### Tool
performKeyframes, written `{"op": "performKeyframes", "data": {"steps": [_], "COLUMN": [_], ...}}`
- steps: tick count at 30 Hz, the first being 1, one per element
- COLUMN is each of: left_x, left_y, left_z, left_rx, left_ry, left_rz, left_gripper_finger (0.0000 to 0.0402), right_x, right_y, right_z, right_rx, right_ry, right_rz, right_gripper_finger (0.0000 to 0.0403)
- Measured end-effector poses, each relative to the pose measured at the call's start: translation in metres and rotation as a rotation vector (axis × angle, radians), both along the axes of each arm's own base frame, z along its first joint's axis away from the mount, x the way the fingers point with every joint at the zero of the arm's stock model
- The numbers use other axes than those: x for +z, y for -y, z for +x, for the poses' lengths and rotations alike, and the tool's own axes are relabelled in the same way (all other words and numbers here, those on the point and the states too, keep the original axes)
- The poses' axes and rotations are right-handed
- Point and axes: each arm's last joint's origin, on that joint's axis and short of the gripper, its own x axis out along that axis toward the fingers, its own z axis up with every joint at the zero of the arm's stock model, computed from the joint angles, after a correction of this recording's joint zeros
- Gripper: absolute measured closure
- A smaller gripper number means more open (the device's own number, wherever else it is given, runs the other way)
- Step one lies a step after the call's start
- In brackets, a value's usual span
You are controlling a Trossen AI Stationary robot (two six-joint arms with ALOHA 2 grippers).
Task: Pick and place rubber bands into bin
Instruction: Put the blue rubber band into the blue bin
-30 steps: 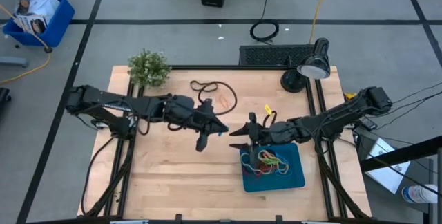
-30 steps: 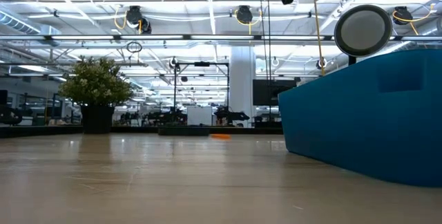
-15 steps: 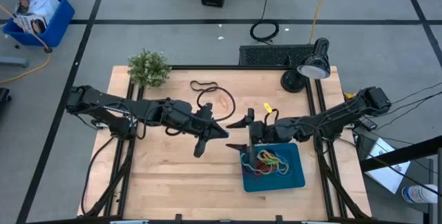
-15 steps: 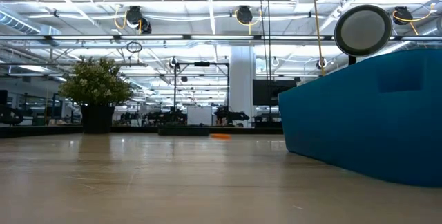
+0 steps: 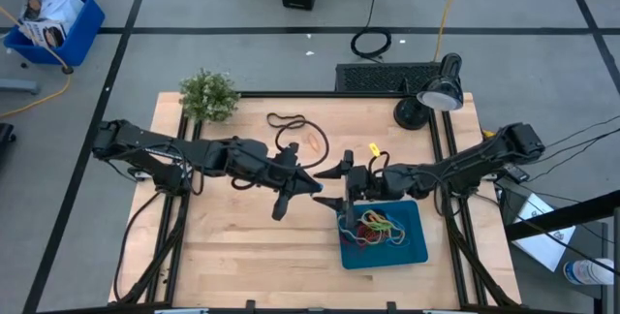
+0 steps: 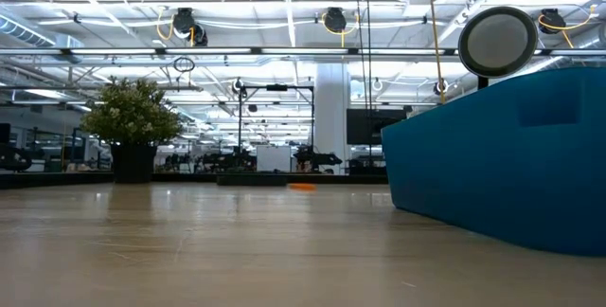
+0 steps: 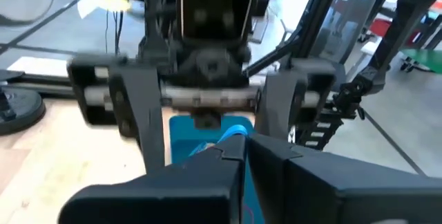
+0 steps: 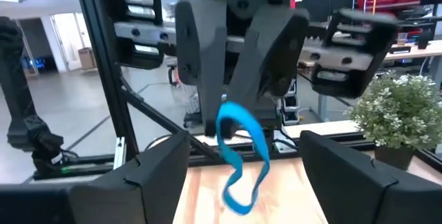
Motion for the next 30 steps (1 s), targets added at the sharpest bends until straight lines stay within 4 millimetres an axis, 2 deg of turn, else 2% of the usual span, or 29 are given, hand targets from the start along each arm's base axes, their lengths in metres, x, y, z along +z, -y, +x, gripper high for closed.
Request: {"op": "performKeyframes", "data": {"steps": [4,11,18,22,27,30], "left_x": [0.0012,0.0012,0.0014,0.0014,0.0014,0.0014], "left_y": [0.0000,0.0000,0.0000,0.0000,0.0000,0.0000], "left_z": [0.0002,0.0002,0.0002,0.0002,0.0002,0.0002], "left_rx": [0.000,-0.002,-0.004,-0.004,-0.004,-0.004], "left_ry": [0.012,0.014,0.017,0.017,0.017,0.017], "left_rz": [-0.002,0.005,0.013,0.013,0.013,0.013], "left_gripper_finger": [0.0374,0.0396,0.0356,0.0347,0.0357,0.0368], "right_x": [-0.0099,-0.0098,-0.0088,-0.0088,-0.0088,-0.0088], "right_y": [-0.0023,-0.0026,-0.0025,-0.0025,-0.0026,-0.0027], "right_z": [0.0083,0.0091,0.0089,0.0089,0.0089,0.0089], "right_rx": [0.000,-0.002,-0.003,-0.003,-0.003,-0.002], "right_ry": [0.004,0.018,0.026,0.026,0.026,0.026], "right_rz": [0.003,0.015,0.017,0.017,0.012,0.012], "right_gripper_finger": [0.0154,0.0212,0.0286,0.0334,0.0393,0.0397]}}
